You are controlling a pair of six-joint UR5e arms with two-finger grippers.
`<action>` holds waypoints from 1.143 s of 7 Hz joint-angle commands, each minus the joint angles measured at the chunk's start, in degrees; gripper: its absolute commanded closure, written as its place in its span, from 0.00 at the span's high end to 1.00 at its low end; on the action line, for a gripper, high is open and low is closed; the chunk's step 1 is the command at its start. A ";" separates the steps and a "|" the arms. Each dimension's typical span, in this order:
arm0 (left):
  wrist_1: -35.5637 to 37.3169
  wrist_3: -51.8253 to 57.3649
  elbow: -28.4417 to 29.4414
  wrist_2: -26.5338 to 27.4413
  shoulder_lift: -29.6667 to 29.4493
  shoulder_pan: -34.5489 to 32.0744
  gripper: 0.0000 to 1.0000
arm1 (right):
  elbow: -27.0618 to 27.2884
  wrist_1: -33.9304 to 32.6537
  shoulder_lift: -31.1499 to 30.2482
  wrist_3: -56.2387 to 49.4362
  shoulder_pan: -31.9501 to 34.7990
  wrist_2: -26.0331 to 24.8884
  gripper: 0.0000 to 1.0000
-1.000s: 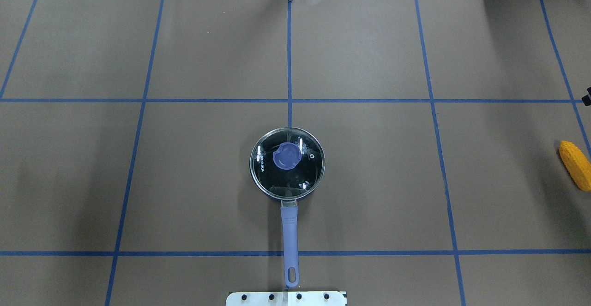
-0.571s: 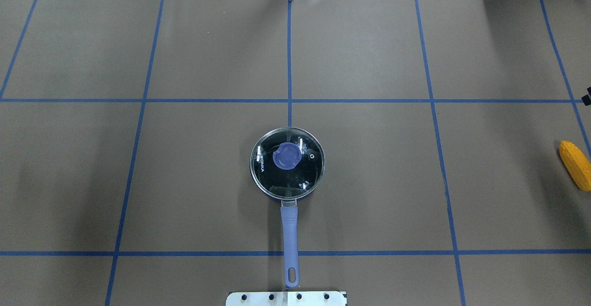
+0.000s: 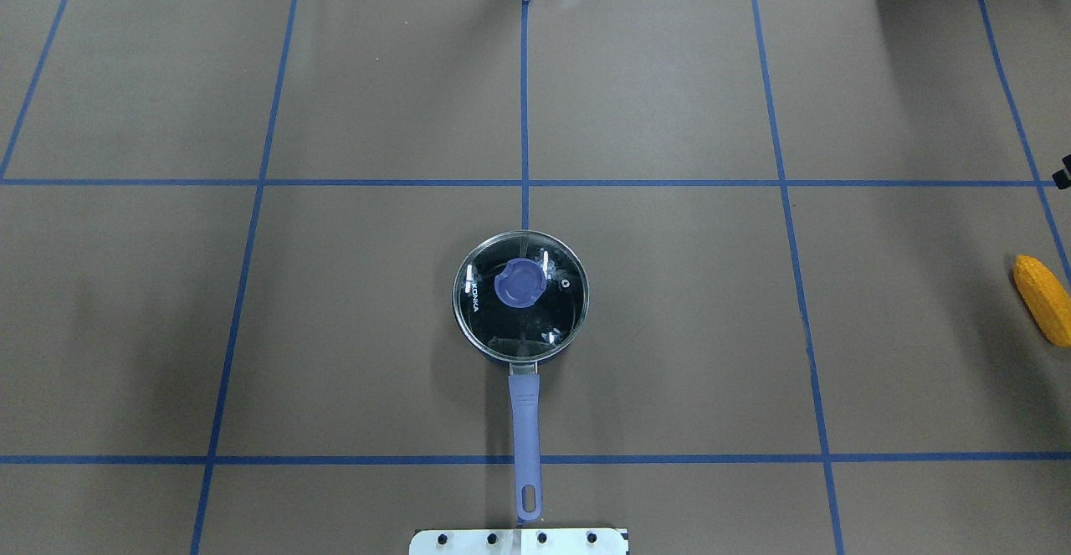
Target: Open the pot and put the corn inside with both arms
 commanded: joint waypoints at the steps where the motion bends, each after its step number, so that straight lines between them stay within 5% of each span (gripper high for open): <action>1: 7.68 -3.11 -2.83 -0.12 -6.01 1.14 0.99 | 0.27 0.49 -0.65 0.30 -0.02 0.98 1.00; 4: 31.74 -5.81 -11.37 0.31 -20.30 7.27 0.99 | 0.10 9.92 -4.43 0.56 -0.10 3.54 1.00; 8: 32.61 -20.83 -11.73 2.85 -28.44 14.75 0.99 | -0.52 11.22 -6.63 0.30 -0.63 4.07 1.00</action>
